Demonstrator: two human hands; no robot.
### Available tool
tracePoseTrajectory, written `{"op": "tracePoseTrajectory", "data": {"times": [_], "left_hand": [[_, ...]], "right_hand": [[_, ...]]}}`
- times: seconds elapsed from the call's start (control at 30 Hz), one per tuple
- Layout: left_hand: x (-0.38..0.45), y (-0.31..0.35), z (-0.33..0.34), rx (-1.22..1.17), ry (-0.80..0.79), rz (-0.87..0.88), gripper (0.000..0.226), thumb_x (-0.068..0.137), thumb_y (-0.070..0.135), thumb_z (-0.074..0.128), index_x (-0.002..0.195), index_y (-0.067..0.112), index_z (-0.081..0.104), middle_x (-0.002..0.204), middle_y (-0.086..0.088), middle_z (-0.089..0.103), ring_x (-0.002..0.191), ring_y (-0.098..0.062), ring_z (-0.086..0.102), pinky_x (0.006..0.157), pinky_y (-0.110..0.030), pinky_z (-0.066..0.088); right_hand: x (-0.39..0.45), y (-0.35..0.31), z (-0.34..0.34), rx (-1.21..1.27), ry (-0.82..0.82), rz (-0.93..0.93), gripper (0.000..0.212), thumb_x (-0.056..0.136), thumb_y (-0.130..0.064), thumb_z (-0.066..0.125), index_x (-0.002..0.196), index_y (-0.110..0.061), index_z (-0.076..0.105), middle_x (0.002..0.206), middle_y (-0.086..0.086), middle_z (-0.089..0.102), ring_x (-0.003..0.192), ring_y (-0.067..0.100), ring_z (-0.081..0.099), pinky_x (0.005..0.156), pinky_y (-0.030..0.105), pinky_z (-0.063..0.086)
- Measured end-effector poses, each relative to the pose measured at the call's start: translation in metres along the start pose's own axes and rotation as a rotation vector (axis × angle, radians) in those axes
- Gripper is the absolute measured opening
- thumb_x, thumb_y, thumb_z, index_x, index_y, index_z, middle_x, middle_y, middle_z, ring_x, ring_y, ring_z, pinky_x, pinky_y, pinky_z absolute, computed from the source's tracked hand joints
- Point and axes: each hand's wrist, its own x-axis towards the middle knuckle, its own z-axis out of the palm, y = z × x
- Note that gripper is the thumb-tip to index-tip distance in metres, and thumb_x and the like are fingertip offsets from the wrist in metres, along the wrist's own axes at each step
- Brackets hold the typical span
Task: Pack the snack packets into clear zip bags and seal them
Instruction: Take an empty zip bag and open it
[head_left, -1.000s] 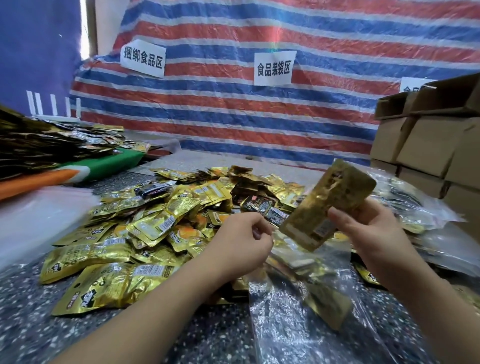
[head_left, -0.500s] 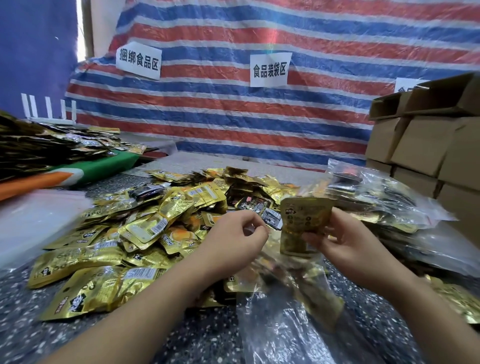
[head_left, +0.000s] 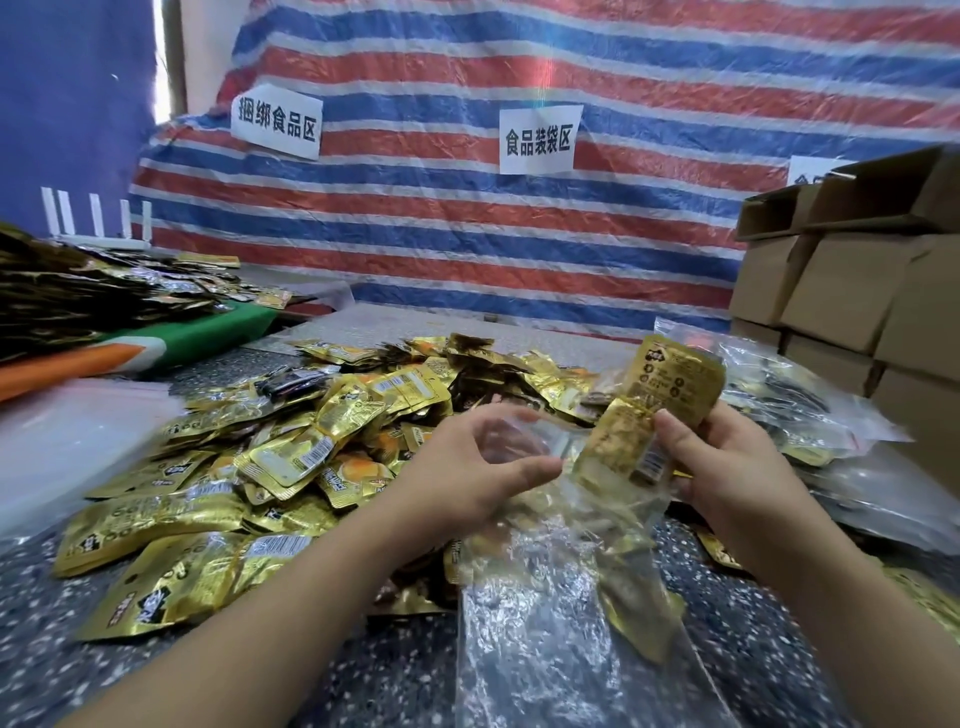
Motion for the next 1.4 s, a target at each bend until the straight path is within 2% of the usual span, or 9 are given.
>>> {"op": "tracePoseTrajectory", "data": {"times": [0.13,0.23,0.33,0.43,0.53,0.9,1.1,1.27,1.4], "left_hand": [[-0.001,0.002,0.001,0.012,-0.05,-0.011,0.044,0.073,0.034,0.075,0.115,0.028,0.063,0.104,0.006,0.074,0.094,-0.004,0.07,0.08,-0.028,0.06],[-0.001,0.004,0.004,-0.068,0.025,-0.031,0.018,0.092,0.021,0.063,0.106,0.012,0.072,0.092,-0.004,0.076,0.073,-0.009,0.07,0.067,-0.029,0.059],[-0.002,0.007,0.002,-0.105,0.048,-0.058,0.024,0.095,0.025,0.059,0.093,0.007,0.075,0.083,-0.005,0.076,0.064,-0.011,0.069,0.061,-0.032,0.059],[-0.003,0.007,-0.001,-0.058,0.015,-0.059,0.018,0.093,0.021,0.063,0.09,0.008,0.074,0.075,0.002,0.075,0.065,-0.011,0.07,0.065,-0.039,0.061],[-0.004,0.007,-0.002,0.0,-0.1,-0.089,0.007,0.09,0.018,0.068,0.09,0.015,0.074,0.08,0.001,0.076,0.071,-0.016,0.073,0.064,-0.036,0.062],[-0.004,0.011,0.009,-0.148,-0.039,-0.145,0.025,0.099,0.024,0.052,0.091,0.01,0.072,0.089,-0.004,0.077,0.07,-0.02,0.075,0.056,-0.023,0.057],[-0.004,0.011,0.007,-0.25,-0.051,-0.106,0.028,0.097,0.025,0.053,0.09,0.009,0.075,0.085,-0.005,0.077,0.069,-0.019,0.074,0.057,-0.021,0.055],[-0.003,0.009,0.008,-0.254,-0.094,-0.125,0.024,0.098,0.022,0.054,0.091,0.011,0.074,0.087,-0.008,0.077,0.074,-0.02,0.075,0.062,-0.025,0.059],[-0.003,0.004,0.011,-0.079,-0.081,-0.088,0.024,0.098,0.025,0.056,0.086,0.02,0.076,0.077,0.0,0.075,0.071,-0.013,0.071,0.068,-0.027,0.056]], "right_hand": [[0.003,0.002,-0.004,0.127,0.017,0.058,0.034,0.082,-0.03,0.061,0.108,-0.008,0.064,0.102,0.011,0.076,0.092,0.026,0.074,0.065,0.035,0.061],[0.0,0.001,-0.005,0.108,-0.082,0.06,0.036,0.082,-0.026,0.062,0.112,-0.005,0.063,0.105,0.016,0.075,0.094,0.03,0.074,0.071,0.037,0.061],[-0.008,-0.003,-0.003,-0.063,-0.256,0.008,0.029,0.082,-0.025,0.062,0.11,-0.016,0.067,0.105,0.009,0.075,0.096,0.024,0.073,0.08,0.035,0.058],[-0.015,-0.006,0.005,-0.159,-0.398,0.004,0.022,0.082,-0.026,0.063,0.102,-0.028,0.072,0.101,0.002,0.075,0.09,0.014,0.072,0.071,0.022,0.056],[-0.018,-0.007,0.01,-0.182,-0.432,0.003,0.021,0.084,-0.026,0.062,0.101,-0.034,0.073,0.103,0.001,0.074,0.09,0.014,0.071,0.072,0.023,0.055],[-0.018,-0.012,-0.002,-0.301,-0.544,0.082,0.028,0.087,-0.043,0.063,0.115,-0.037,0.067,0.118,0.0,0.071,0.109,0.02,0.068,0.092,0.046,0.053],[-0.021,-0.014,0.009,-0.37,-0.4,-0.067,0.042,0.084,-0.04,0.068,0.123,-0.04,0.053,0.099,0.003,0.076,0.087,0.024,0.075,0.073,0.053,0.06],[-0.021,-0.019,0.006,-0.465,-0.381,-0.172,0.041,0.081,-0.044,0.072,0.121,-0.043,0.062,0.09,-0.001,0.075,0.076,0.015,0.073,0.063,0.033,0.059],[-0.027,-0.022,0.015,-0.666,-0.481,-0.232,0.05,0.092,-0.032,0.067,0.104,-0.078,0.052,0.104,-0.036,0.066,0.093,-0.009,0.065,0.071,0.01,0.052]]}}
